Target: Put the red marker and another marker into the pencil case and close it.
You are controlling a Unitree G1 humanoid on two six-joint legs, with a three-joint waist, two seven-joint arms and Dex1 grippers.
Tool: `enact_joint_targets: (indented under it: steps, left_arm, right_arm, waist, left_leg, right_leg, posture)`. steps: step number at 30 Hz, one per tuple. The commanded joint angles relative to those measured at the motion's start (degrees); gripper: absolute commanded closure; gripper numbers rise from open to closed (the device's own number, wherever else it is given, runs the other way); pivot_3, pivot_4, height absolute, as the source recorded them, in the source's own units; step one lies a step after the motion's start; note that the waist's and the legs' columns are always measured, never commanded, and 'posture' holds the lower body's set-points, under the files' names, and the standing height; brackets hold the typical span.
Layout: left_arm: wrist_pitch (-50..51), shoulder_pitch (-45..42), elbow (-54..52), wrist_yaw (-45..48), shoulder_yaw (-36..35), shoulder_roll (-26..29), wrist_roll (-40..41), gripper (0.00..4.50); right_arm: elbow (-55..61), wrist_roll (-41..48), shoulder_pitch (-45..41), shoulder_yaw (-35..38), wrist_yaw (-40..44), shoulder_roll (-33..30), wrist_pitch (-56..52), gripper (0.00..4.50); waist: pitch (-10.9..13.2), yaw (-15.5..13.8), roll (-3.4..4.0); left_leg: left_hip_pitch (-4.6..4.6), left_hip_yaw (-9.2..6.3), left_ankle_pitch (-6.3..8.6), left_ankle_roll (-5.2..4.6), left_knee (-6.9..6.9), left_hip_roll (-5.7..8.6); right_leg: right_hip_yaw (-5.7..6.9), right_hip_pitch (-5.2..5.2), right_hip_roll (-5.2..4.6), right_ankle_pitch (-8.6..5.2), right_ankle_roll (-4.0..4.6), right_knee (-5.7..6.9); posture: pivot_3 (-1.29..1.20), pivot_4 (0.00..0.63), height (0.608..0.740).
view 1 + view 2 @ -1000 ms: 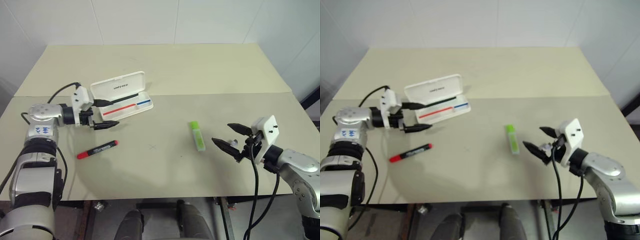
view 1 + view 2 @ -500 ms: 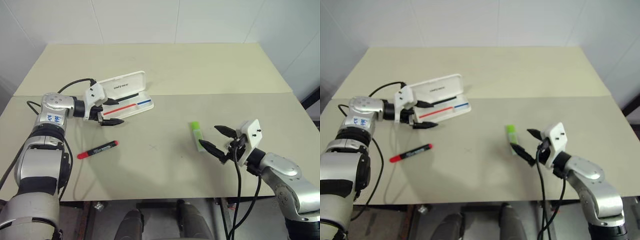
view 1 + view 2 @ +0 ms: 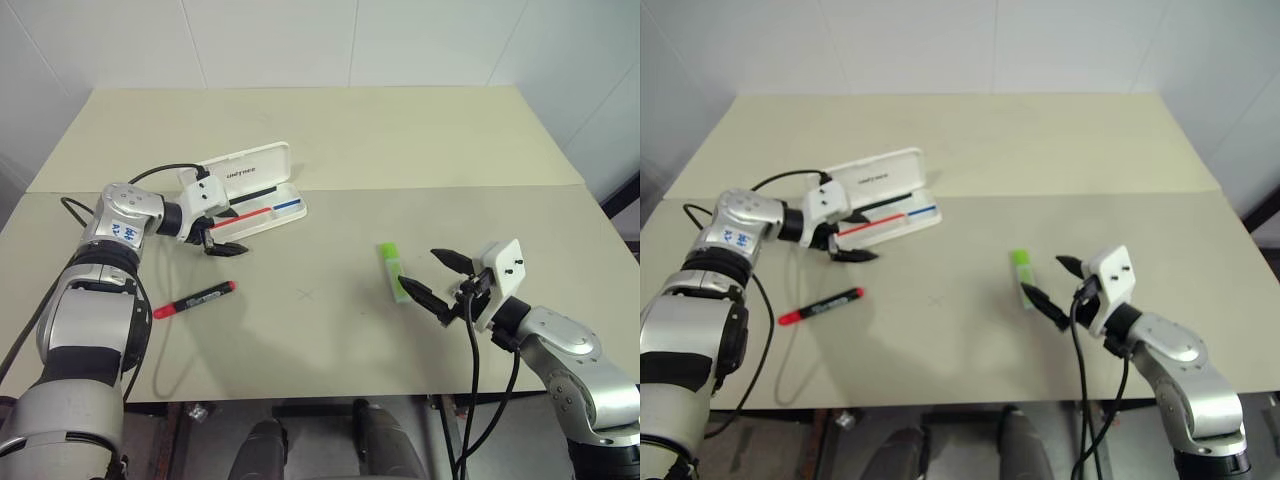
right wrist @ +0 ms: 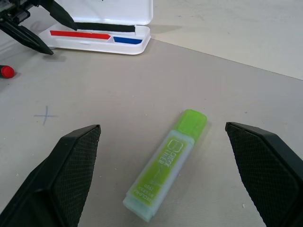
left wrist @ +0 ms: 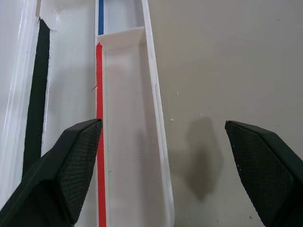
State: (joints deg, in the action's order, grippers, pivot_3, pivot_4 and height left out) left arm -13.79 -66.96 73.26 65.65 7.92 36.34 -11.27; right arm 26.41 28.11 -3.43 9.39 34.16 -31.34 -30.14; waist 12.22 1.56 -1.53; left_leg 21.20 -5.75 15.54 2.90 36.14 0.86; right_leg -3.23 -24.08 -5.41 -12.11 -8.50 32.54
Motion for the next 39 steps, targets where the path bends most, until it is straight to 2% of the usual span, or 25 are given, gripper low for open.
enact_joint_targets:
  steps: [1, 7, 8, 12, 21, 22, 29, 39]
  left_arm:
    - [0.9, -2.1, 0.8, -1.8, 0.5, -0.1, -1.4, 0.02]
    - [3.1, -2.9, 1.7, -4.8, 2.9, -0.6, -4.7, 0.02]
    - [3.2, -3.1, 1.8, -4.8, 2.9, -0.7, -4.8, 0.21]
    - [4.1, -3.8, 2.1, -6.2, 3.2, -1.4, -5.8, 1.27]
    - [4.5, -4.4, 2.1, -6.4, 3.4, -2.2, -6.5, 4.36]
    - [4.5, -4.5, 2.1, -6.3, 3.3, -2.2, -6.4, 4.47]
    - [2.4, -4.7, 1.6, -4.9, 2.5, -1.6, -5.6, 4.47]
    - [-6.6, -5.1, -3.5, 7.3, -2.5, -0.9, 1.5, 4.47]
  right_arm:
    - [1.1, 0.5, -0.6, 1.0, 0.0, -0.4, 0.7, 0.0]
    - [-0.1, 0.4, -1.8, 0.9, 0.5, -0.8, 0.5, 0.0]
    - [-0.3, 0.4, -2.0, 0.9, 0.6, -0.9, 0.6, 0.0]
    - [-1.2, 0.3, -2.7, 0.6, 1.1, -1.0, 0.8, 0.0]
    - [-2.6, 0.1, -4.2, 0.4, 1.9, -1.5, 0.8, 0.0]
    - [-2.7, 0.1, -4.4, 0.4, 2.1, -1.5, 0.8, 0.0]
    - [-3.6, 0.0, -5.3, 0.6, 2.9, -2.1, 0.9, 0.0]
    - [-3.7, 0.2, -4.5, 2.1, 4.3, -3.6, 1.0, 0.0]
  waist:
    - [0.0, 0.0, 0.0]
    - [0.0, 0.0, 0.0]
    - [0.0, 0.0, 0.0]
    - [0.0, 0.0, -0.02]
    - [0.0, 0.0, -0.02]
    - [0.0, 0.0, -0.02]
    - [0.0, -0.1, -0.02]
    - [0.0, -0.1, -0.02]
  left_leg:
    - [0.0, 0.0, 0.0, 0.0, 0.0, 0.0]
    - [-0.08, 0.01, -0.01, -0.01, 0.06, 0.01]
    - [-0.1, 0.01, -0.02, -0.02, 0.06, 0.0]
    - [-0.1, 0.01, -0.11, -0.13, 0.06, -0.01]
    - [-0.05, 0.01, -0.1, -0.12, 0.03, 0.03]
    - [-0.05, 0.01, -0.1, -0.12, 0.05, 0.03]
    - [-0.05, 0.01, -0.11, -0.12, 0.05, 0.03]
    - [0.04, 0.01, -0.05, -0.05, 0.03, 0.03]
  right_leg:
    - [0.0, 0.0, 0.0, 0.0, 0.0, 0.0]
    - [-0.01, 0.01, 0.0, 0.0, 0.0, -0.07]
    - [-0.01, 0.01, 0.01, -0.01, 0.01, -0.06]
    - [-0.02, 0.01, 0.03, -0.02, 0.06, -0.06]
    - [-0.03, 0.0, 0.0, 0.0, 0.03, -0.03]
    - [-0.03, 0.01, 0.0, 0.0, 0.02, -0.03]
    - [-0.03, 0.01, 0.0, 0.0, 0.02, -0.03]
    - [-0.03, 0.0, -0.01, 0.04, -0.04, -0.01]
  posture:
    - [0.0, 0.15, 0.74]
    - [0.0, 0.15, 0.74]
    - [0.0, 0.15, 0.74]
    - [0.0, 0.15, 0.74]
    - [0.0, 0.15, 0.74]
    - [0.0, 0.15, 0.74]
    - [0.0, 0.15, 0.74]
    - [0.0, 0.15, 0.74]
